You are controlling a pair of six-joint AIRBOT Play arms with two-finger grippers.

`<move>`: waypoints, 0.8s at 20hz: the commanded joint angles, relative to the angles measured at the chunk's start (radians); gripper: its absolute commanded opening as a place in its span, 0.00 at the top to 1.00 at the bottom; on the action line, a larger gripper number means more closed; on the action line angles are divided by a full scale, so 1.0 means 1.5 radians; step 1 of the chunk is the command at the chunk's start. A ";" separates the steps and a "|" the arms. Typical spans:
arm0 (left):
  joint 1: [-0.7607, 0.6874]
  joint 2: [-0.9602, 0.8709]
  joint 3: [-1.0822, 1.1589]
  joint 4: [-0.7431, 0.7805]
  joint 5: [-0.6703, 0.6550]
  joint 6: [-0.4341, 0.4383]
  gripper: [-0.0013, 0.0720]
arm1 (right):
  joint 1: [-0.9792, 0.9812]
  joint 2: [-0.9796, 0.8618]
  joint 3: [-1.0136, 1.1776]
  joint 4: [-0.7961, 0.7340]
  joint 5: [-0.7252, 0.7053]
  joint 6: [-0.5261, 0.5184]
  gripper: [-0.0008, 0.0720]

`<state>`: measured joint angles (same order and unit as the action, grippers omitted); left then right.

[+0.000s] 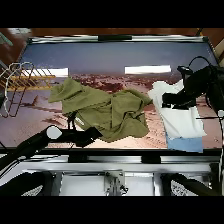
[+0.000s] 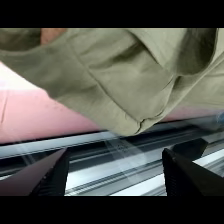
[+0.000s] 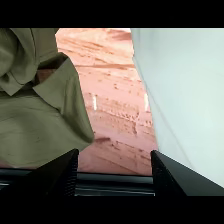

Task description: Fold the shirts.

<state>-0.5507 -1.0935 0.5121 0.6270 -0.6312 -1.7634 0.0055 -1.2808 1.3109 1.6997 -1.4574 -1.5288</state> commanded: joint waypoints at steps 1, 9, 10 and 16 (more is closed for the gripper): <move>-0.053 -0.041 -0.004 -0.045 0.091 -0.007 0.01 | -0.001 0.001 0.001 0.003 0.007 0.000 0.22; -0.077 -0.080 -0.003 -0.065 0.156 -0.008 0.17 | -0.001 0.001 0.001 0.012 0.012 0.000 0.22; -0.083 -0.085 0.000 -0.070 0.160 -0.008 0.17 | -0.001 0.001 0.001 0.019 0.012 0.000 0.22; -0.123 -0.109 0.022 -0.094 0.219 -0.001 0.86 | -0.001 0.001 0.001 0.037 0.012 0.001 0.22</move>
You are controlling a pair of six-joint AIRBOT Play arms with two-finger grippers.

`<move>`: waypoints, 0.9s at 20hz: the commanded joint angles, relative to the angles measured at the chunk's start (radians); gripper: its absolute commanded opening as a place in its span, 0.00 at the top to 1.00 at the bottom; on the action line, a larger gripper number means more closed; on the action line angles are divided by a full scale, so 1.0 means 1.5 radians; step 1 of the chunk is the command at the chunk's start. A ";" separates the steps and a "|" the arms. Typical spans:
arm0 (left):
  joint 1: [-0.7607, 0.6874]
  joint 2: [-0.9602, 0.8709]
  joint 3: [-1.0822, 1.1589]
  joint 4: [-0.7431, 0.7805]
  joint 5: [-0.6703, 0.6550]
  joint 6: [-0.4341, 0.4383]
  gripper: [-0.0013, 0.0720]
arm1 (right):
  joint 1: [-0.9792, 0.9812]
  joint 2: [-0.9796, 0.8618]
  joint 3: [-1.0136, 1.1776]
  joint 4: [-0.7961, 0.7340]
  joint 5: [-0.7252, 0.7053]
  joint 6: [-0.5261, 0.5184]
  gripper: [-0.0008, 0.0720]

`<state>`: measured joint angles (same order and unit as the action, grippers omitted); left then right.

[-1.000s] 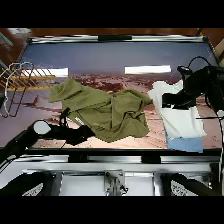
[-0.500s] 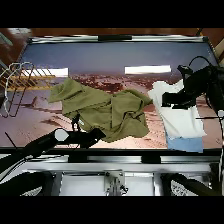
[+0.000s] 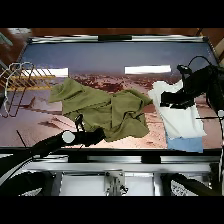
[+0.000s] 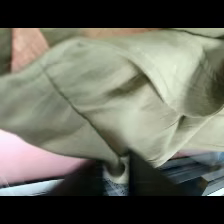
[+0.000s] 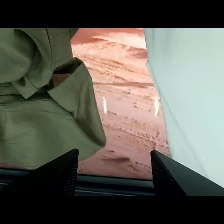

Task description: Fold the shirts.

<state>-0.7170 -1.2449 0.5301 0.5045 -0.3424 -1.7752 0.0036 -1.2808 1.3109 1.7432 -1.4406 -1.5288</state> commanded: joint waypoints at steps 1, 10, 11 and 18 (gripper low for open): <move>-0.012 -0.004 0.014 -0.011 0.028 0.031 0.94 | 0.000 0.000 0.001 0.008 0.002 0.002 0.22; 0.121 0.160 0.016 0.254 -0.151 0.012 0.94 | 0.000 -0.023 -0.110 0.144 0.122 -0.002 0.22; 0.160 0.200 0.016 0.315 -0.183 -0.022 0.94 | 0.000 -0.027 -0.110 0.148 0.128 -0.002 0.22; 0.502 0.490 0.017 0.518 -0.413 -0.044 0.94 | 0.013 -0.029 -0.110 0.173 0.149 -0.028 0.17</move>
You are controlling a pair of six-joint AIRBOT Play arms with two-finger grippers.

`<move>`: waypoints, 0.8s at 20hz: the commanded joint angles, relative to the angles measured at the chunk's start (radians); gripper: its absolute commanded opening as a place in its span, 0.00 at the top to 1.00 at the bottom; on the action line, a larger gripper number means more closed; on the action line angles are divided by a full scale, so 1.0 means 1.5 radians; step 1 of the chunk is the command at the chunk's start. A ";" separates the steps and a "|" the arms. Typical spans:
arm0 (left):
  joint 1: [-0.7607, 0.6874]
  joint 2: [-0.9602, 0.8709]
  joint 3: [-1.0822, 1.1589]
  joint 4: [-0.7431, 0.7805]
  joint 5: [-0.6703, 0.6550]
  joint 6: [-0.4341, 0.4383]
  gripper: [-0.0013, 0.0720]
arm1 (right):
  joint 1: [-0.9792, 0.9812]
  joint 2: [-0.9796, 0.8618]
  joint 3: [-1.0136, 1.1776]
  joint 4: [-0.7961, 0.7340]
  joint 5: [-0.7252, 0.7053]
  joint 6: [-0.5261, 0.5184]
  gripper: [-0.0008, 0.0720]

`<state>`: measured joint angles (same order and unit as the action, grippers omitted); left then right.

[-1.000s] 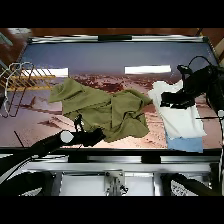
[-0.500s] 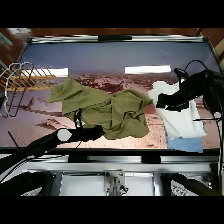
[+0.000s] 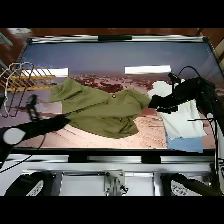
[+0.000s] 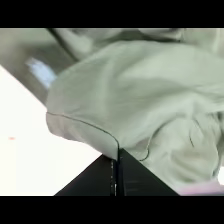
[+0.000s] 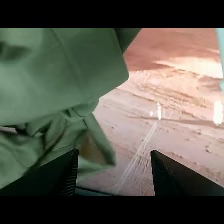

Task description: Fold the shirts.

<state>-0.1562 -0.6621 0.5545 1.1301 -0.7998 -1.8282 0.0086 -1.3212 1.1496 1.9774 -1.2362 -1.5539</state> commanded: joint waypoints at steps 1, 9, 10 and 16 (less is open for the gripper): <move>0.171 0.123 0.001 0.115 -0.125 -0.009 0.94 | 0.018 -0.006 -0.002 0.017 0.019 -0.011 0.11; 0.321 0.188 0.004 0.103 -0.138 0.042 0.94 | 0.109 -0.108 -0.002 0.027 0.065 0.026 0.09; 0.320 0.187 0.008 0.102 -0.137 0.041 0.94 | 0.118 -0.117 -0.002 0.027 0.070 0.026 0.09; 0.320 0.187 0.037 0.102 -0.135 0.042 0.94 | 0.130 -0.174 -0.002 0.027 0.086 0.066 0.09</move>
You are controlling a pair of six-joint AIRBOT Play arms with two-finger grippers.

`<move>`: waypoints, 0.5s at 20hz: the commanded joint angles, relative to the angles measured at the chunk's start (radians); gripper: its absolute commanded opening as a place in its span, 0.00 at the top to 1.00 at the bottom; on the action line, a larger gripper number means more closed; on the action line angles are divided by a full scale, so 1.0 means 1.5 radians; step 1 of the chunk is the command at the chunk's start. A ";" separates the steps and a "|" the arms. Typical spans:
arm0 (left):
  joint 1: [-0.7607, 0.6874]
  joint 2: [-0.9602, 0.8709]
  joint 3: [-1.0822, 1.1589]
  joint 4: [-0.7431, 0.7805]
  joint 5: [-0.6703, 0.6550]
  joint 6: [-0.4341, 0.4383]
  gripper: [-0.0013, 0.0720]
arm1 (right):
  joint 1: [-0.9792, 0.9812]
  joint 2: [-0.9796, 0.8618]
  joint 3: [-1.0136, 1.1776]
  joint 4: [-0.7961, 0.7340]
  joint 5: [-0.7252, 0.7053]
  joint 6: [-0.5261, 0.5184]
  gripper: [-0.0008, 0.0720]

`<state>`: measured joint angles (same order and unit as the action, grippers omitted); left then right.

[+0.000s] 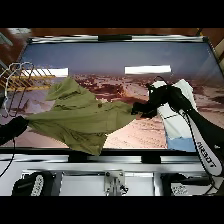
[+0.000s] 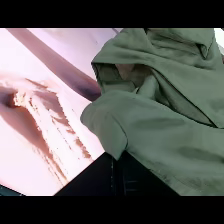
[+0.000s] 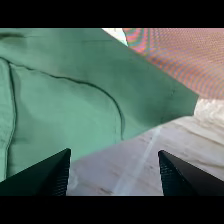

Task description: Fold the shirts.

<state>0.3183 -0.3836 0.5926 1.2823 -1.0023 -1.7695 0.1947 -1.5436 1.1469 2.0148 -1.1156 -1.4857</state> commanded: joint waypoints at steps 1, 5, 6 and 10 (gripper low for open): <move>0.004 0.002 0.014 0.001 0.000 0.003 0.94 | 0.006 -0.031 0.000 0.003 0.003 0.025 0.09; 0.004 0.002 0.014 -0.027 0.023 0.002 0.93 | 0.006 -0.041 0.000 0.038 0.020 0.037 0.09; 0.004 0.002 0.014 -0.043 0.042 0.003 0.93 | 0.010 -0.041 0.000 0.041 0.029 0.038 0.12; 0.004 0.002 0.016 -0.074 0.134 0.040 0.94 | 0.046 -0.040 0.001 0.027 0.058 0.029 0.88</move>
<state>0.3233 -0.3817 0.6136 1.2114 -0.8902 -1.7416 0.2348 -1.6020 1.1469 2.0583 -1.0698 -1.4364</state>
